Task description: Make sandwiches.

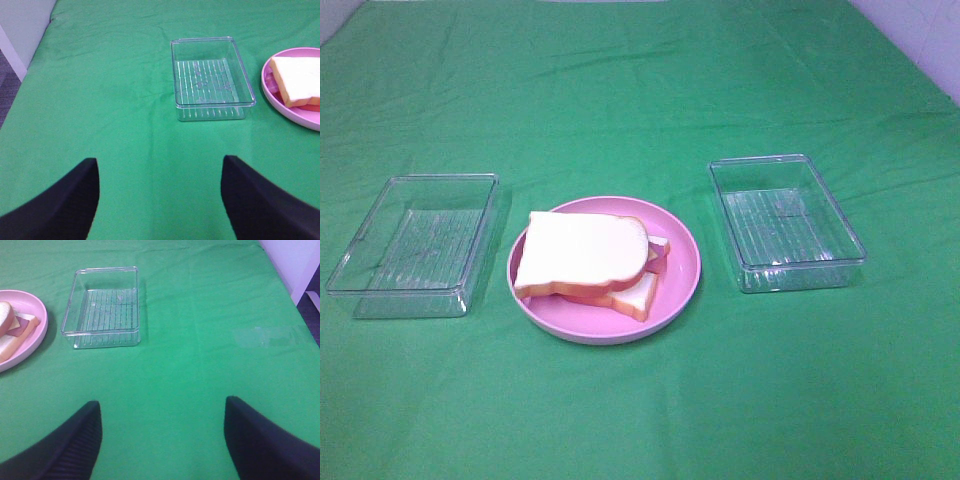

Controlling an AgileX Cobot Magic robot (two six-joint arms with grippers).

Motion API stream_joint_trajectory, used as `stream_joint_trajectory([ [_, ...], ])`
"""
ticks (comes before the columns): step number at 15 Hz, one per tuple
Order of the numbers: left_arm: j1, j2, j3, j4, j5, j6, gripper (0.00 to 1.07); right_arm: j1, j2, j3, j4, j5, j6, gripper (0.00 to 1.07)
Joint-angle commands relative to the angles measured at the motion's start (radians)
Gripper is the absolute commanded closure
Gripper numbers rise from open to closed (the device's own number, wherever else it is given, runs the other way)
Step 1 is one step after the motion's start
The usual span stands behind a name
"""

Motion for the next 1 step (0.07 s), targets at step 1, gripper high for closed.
stream_joint_trajectory([
  [1,0.001,-0.022,0.003,-0.005,-0.01,-0.001,0.4,-0.004,-0.008,-0.001,-0.004,-0.011,0.005,0.41],
])
